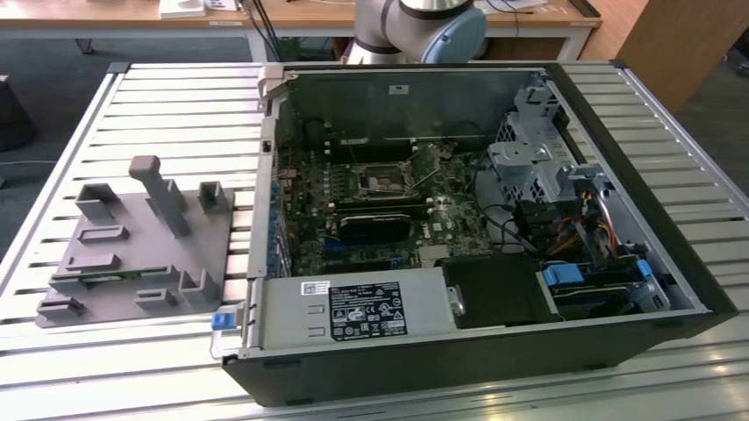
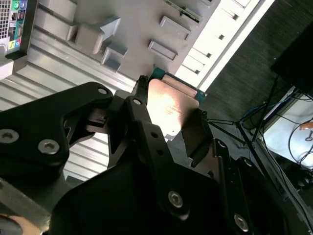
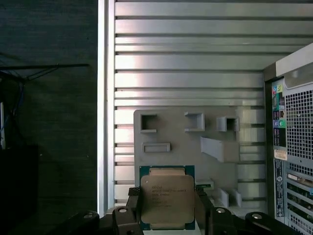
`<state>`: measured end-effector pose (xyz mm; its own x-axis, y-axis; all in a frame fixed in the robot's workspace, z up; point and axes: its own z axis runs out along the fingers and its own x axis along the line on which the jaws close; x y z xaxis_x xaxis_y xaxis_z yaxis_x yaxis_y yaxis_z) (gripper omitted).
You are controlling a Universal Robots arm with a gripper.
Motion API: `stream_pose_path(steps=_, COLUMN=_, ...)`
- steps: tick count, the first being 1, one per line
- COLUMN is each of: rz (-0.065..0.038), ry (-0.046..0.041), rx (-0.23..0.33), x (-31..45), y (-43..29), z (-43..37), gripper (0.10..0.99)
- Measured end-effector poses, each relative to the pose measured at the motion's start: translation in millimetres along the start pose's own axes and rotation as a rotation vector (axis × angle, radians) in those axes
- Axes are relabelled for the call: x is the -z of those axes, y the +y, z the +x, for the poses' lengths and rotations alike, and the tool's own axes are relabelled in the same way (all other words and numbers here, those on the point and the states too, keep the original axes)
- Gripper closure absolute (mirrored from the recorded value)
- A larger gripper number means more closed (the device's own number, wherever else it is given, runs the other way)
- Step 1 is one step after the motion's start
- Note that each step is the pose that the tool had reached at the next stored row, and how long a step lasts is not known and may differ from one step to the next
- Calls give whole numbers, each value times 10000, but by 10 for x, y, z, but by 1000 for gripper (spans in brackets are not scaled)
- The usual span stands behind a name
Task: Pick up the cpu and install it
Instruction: 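Pick up the cpu and move it towards the insertion slot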
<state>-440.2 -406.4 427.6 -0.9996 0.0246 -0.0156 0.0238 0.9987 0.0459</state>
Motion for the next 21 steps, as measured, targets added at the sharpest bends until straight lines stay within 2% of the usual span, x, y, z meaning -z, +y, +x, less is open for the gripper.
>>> stream_pose_path(steps=7, rz=-1, ry=0, rx=1, x=-10, y=7, z=-303, gripper=561)
stream_pose_path(steps=16, rz=-6, ry=-1, rx=1, x=-15, y=14, z=-596, gripper=561)
stream_pose_path(steps=21, rz=-8, ry=0, rx=1, x=-17, y=17, z=-734, gripper=561)
